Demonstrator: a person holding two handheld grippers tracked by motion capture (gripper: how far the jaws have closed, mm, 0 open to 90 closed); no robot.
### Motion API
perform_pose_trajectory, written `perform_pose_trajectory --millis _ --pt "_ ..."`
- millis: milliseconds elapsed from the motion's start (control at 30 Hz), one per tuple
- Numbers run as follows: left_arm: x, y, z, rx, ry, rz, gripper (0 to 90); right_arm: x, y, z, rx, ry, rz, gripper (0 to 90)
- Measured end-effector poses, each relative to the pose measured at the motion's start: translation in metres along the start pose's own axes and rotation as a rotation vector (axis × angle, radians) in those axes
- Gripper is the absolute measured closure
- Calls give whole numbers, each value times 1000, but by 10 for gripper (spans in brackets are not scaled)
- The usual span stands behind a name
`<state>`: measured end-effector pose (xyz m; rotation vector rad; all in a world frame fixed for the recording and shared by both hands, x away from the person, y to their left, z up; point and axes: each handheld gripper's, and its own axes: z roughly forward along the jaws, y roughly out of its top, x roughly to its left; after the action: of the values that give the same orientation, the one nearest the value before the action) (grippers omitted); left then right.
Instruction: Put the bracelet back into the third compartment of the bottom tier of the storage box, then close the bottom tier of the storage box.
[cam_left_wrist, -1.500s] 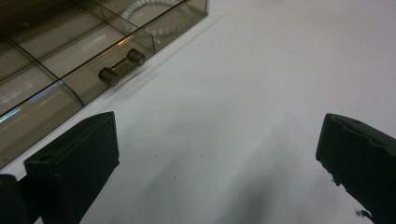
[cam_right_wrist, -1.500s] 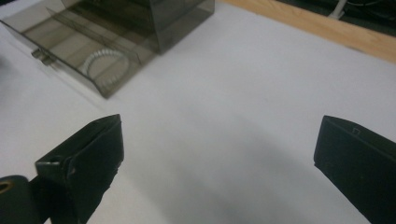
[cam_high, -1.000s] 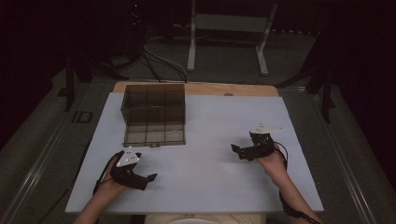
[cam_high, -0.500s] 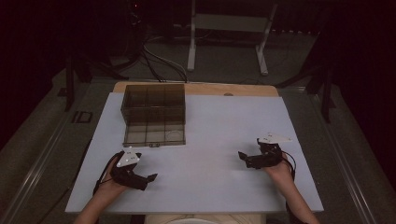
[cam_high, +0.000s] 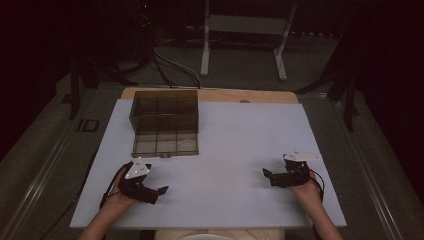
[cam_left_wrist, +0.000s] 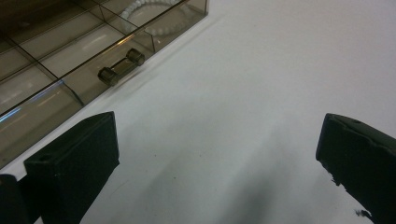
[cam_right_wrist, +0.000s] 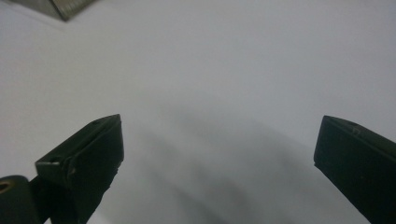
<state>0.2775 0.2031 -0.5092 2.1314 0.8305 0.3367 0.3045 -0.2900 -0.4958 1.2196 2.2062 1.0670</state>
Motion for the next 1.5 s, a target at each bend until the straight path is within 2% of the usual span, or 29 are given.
perform_pose_trajectory --millis 300,533,1200,1500 --pt "0 0 0 2 -1 4 7 3 -10 -4 14 -13 5 13" --pt "0 0 0 3 -3 2 7 6 -17 -6 31 -20 -15 13" --pt "-2 1 0 3 -10 13 7 6 -17 -7 15 -18 -19 13" --pt "-8 9 -2 -19 -57 24 7 7 -16 -6 16 -14 -21 13"
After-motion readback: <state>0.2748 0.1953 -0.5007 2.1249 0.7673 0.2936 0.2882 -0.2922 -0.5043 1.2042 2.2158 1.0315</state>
